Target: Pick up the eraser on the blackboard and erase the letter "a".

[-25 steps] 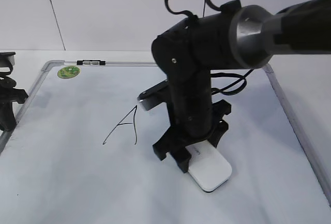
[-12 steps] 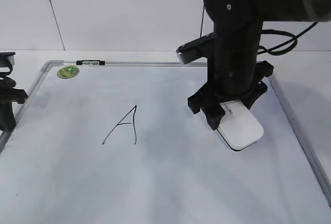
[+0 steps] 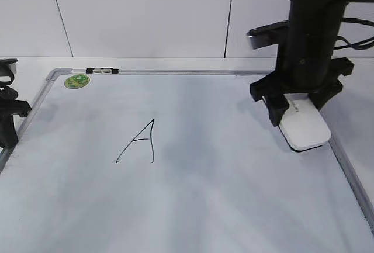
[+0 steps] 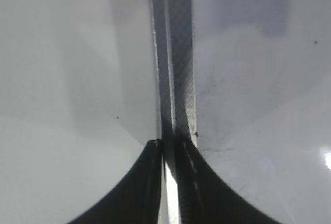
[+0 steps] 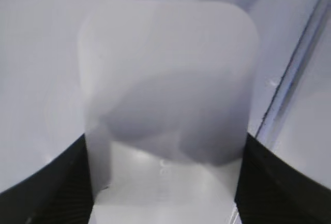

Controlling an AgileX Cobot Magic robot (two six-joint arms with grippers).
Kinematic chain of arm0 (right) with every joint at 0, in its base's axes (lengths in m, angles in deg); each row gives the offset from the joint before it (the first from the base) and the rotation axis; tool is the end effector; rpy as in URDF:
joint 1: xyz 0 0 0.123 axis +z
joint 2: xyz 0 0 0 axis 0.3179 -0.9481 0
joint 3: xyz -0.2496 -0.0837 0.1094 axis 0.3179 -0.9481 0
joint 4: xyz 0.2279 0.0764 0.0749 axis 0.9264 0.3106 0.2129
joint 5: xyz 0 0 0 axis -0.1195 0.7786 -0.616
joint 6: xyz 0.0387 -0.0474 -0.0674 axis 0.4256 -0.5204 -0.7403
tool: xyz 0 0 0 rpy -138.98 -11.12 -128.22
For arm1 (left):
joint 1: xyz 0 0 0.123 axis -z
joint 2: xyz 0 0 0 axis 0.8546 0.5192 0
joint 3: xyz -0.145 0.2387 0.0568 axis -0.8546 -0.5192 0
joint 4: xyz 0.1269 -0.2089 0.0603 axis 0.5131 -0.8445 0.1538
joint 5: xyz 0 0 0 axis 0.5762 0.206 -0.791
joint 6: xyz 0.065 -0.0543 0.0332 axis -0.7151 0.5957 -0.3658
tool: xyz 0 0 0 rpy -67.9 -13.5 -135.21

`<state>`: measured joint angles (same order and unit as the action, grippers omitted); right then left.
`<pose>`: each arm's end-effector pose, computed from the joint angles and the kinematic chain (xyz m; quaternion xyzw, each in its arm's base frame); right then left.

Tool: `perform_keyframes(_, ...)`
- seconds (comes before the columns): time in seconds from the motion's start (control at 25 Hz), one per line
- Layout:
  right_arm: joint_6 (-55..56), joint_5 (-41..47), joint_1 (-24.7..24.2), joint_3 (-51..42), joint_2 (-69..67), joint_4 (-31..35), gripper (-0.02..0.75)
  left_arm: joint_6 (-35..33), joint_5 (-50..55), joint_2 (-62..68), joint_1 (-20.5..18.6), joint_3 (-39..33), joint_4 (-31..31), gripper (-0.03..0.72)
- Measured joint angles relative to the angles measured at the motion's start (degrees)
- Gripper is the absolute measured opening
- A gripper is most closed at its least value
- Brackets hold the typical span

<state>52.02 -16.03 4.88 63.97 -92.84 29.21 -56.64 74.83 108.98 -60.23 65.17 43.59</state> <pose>0.3502 0.1357 0.2404 -0.1284 0.9878 -0.0680 0.0558 0.3670 -0.0024 0.1529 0.0273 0.9971 -0.0650 0.0274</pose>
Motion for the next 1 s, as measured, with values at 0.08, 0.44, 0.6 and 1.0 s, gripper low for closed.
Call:
perform_keyframes(0.08, 0.6, 0.0, -2.5, -0.1, 0.0, 0.2, 0.559, 0.0, 0.0, 0.0, 0.0, 0.0, 0.0, 0.073)
perform_keyframes(0.44, 0.9, -1.1, -10.4, -8.6, 0.1, 3.1, 0.559, 0.0, 0.0, 0.0, 0.0, 0.0, 0.0, 0.075)
perform_keyframes(0.6, 1.8, -3.6, -10.7, -8.7, 0.1, 3.6, 0.559, 0.0, 0.0, 0.0, 0.0, 0.0, 0.0, 0.075)
perform_keyframes(1.0, 4.3, -5.6, -13.0, -8.7, 0.1, 3.8, 0.559, 0.0, 0.1, 0.0, 0.0, 0.0, 0.0, 0.077)
